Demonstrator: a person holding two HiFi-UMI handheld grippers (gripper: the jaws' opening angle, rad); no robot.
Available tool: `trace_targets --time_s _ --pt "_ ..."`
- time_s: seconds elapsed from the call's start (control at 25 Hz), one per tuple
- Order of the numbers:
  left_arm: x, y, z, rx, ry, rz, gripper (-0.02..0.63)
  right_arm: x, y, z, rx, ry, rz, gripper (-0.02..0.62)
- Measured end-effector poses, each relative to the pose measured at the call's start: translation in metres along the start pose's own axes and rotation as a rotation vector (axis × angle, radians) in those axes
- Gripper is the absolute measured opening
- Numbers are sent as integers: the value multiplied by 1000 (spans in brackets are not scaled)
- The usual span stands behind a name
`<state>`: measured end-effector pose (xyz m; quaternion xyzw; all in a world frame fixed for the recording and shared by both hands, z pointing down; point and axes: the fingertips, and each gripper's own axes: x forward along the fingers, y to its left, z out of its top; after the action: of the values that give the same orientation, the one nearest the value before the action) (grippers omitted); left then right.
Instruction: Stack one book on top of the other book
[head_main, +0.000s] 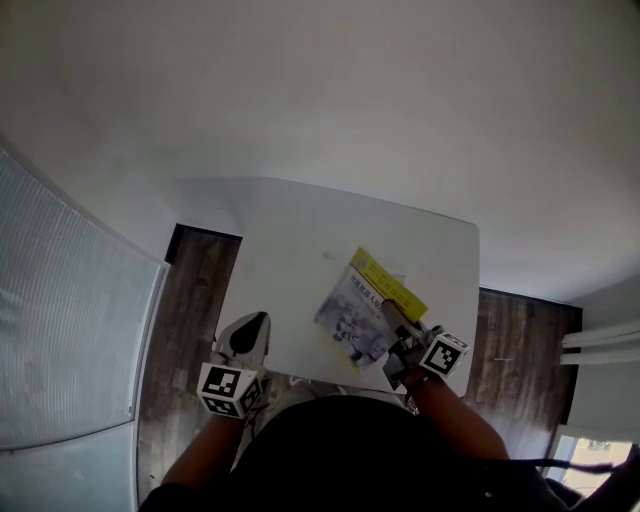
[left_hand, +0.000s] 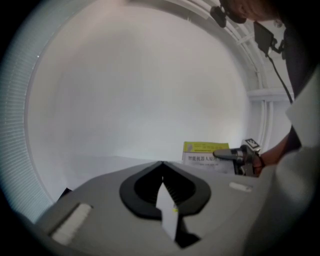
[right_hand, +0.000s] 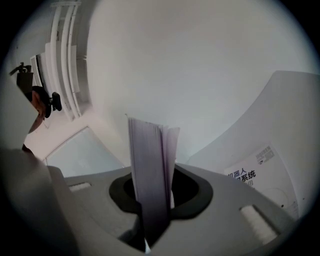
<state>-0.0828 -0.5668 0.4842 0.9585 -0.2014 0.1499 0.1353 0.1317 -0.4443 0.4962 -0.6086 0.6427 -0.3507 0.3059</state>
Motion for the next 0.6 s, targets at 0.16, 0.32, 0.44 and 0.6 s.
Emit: trace_targets --time_s 0.16,0.32,0.44,0.6 --pt "26 -8 -5 -25 35 24 5 1 -29 8 75 23 14 84" --pt "35 -11 -2 -21 46 32 5 5 -42 4 106 56 1 84" --pt "31 -6 -1 -15 47 37 5 6 -47 -3 100 68 -14 86" --pt "22 -9 2 -3 54 45 5 2 -49 -5 115 52 -24 87"
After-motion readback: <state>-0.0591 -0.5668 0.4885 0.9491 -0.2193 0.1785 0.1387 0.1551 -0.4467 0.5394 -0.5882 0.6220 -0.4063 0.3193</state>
